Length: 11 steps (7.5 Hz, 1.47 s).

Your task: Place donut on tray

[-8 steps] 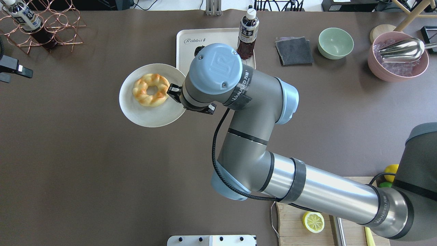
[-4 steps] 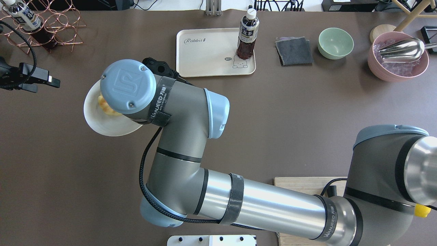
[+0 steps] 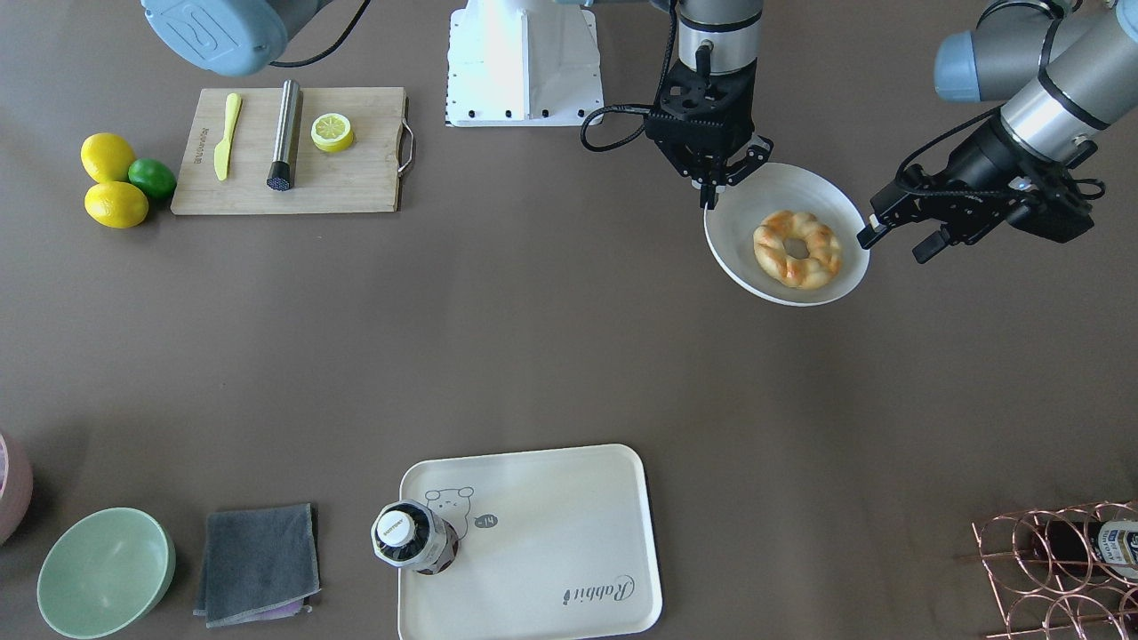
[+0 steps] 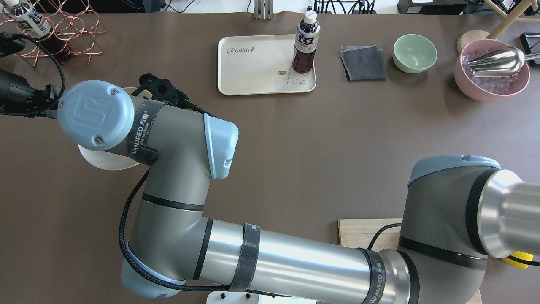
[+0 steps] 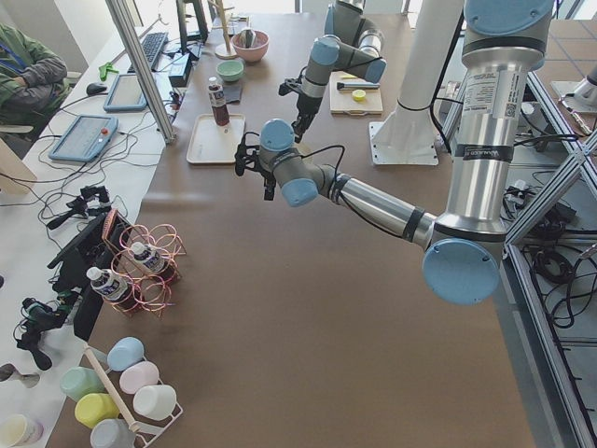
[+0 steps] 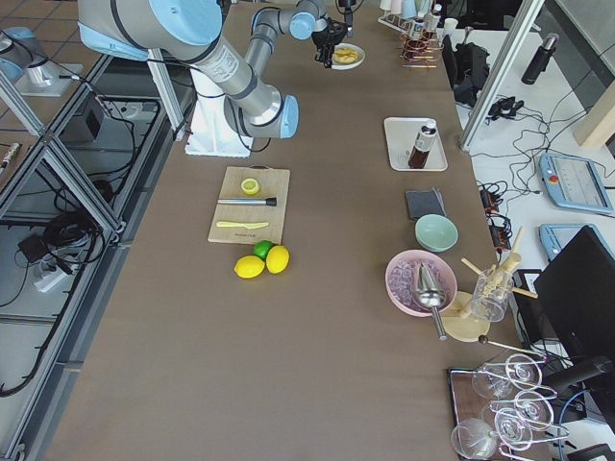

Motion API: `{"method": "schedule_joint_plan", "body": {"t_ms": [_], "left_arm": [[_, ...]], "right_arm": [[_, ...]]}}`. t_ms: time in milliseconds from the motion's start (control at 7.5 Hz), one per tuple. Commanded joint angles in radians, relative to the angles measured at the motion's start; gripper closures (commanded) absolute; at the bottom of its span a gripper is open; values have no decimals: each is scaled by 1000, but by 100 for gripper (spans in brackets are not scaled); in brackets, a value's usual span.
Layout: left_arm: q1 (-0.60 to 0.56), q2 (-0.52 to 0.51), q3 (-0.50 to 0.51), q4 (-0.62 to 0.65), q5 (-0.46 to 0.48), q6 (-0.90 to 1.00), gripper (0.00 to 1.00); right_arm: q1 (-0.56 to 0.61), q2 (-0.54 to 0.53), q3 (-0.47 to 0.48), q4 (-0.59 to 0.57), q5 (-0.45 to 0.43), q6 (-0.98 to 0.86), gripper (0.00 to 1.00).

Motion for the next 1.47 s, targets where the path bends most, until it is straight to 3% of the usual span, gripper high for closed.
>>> {"method": "schedule_joint_plan", "body": {"t_ms": [0, 667, 800, 933, 1067, 1333], "left_arm": [[12, 1, -1, -6, 11, -10, 13], [12, 2, -1, -23, 10, -4, 16], [12, 2, -1, -23, 8, -7, 44], [12, 2, -2, -29, 6, -10, 78], [12, 2, -2, -29, 3, -11, 89], [12, 1, -4, -29, 2, -13, 93]], "right_arm": [[10, 23, -25, -1, -2, 6, 100], [28, 21, -27, 1, -1, 5, 100], [28, 21, -28, 1, -1, 5, 100], [28, 21, -28, 2, -1, 5, 100], [28, 21, -28, 2, -1, 5, 100], [27, 23, -28, 4, 1, 5, 100]]}}
